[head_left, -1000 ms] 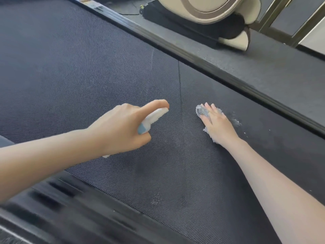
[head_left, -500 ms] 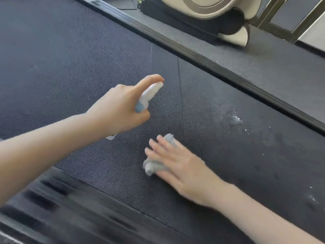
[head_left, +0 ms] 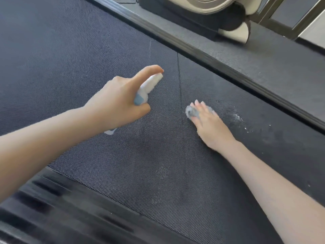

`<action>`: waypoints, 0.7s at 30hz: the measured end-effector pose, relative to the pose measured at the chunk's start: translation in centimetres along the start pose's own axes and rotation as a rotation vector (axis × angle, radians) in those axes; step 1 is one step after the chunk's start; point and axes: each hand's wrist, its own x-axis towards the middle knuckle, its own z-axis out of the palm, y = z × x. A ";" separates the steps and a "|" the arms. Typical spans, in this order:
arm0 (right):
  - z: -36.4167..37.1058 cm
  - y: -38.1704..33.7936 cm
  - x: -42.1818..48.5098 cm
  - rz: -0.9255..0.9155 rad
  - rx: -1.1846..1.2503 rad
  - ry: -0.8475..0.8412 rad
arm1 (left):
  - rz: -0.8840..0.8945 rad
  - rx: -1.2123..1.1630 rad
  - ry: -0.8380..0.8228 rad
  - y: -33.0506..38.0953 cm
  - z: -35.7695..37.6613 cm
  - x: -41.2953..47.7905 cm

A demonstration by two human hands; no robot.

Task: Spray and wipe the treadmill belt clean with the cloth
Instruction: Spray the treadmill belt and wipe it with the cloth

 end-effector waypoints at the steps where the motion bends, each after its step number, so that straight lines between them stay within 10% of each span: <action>1: -0.1 0.4 0.6 0.022 0.068 0.000 | -0.004 -0.003 0.005 0.1 -0.1 0.1; 14: 0.5 -9.5 -10.8 -0.563 0.226 0.098 | 0.031 0.011 0.016 0.5 -1.3 -0.1; 21: 1.7 -6.4 -7.4 -0.385 -0.011 0.241 | 0.002 0.013 0.006 0.1 -0.9 0.0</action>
